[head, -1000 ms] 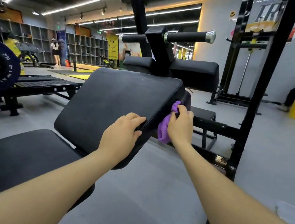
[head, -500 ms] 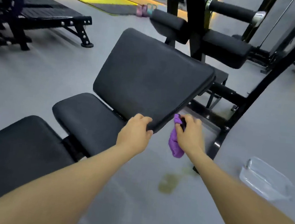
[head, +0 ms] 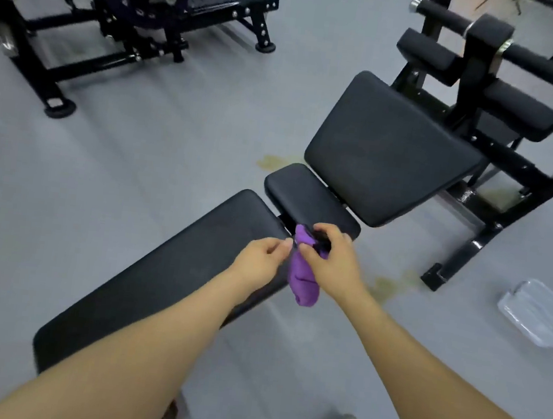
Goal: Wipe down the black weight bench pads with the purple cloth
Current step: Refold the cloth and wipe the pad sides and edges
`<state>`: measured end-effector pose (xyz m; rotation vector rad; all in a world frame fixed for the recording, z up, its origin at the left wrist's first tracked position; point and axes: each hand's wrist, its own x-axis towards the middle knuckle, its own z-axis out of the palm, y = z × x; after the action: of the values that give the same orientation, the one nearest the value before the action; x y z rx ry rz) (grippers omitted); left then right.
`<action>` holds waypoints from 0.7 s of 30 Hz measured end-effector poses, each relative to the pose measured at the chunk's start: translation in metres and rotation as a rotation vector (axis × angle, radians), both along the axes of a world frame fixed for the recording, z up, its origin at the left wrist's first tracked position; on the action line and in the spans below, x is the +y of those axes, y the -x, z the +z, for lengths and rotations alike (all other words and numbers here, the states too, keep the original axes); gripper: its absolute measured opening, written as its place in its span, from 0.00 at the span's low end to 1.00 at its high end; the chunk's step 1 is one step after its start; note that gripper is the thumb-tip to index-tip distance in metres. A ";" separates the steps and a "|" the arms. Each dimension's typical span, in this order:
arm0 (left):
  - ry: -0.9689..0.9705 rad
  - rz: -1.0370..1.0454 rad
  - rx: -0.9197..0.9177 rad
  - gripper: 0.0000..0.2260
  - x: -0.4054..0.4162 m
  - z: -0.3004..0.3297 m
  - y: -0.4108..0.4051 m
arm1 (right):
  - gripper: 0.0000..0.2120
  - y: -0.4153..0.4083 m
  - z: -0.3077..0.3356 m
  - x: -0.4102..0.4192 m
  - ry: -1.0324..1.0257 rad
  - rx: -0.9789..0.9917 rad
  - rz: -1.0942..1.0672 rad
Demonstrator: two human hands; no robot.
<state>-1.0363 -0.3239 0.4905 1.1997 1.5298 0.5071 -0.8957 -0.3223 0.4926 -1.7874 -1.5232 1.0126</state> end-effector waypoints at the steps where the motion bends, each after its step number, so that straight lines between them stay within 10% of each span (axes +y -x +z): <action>1: 0.048 0.029 -0.065 0.14 -0.009 0.015 0.016 | 0.19 0.017 0.014 -0.005 0.030 0.047 0.018; 9: 0.050 0.360 -0.178 0.05 -0.103 0.085 0.118 | 0.22 0.110 0.090 -0.057 0.402 0.542 0.163; 16: -0.045 0.702 -0.133 0.02 -0.193 0.137 0.162 | 0.26 0.153 0.136 -0.116 0.478 0.498 0.390; 21: -0.137 0.830 -0.073 0.03 -0.237 0.176 0.199 | 0.03 0.192 0.172 -0.144 0.386 0.298 0.531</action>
<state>-1.2350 -0.5610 0.6664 0.5813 1.9194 1.1954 -1.0879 -0.4667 0.6644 -1.3881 -1.7276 1.8474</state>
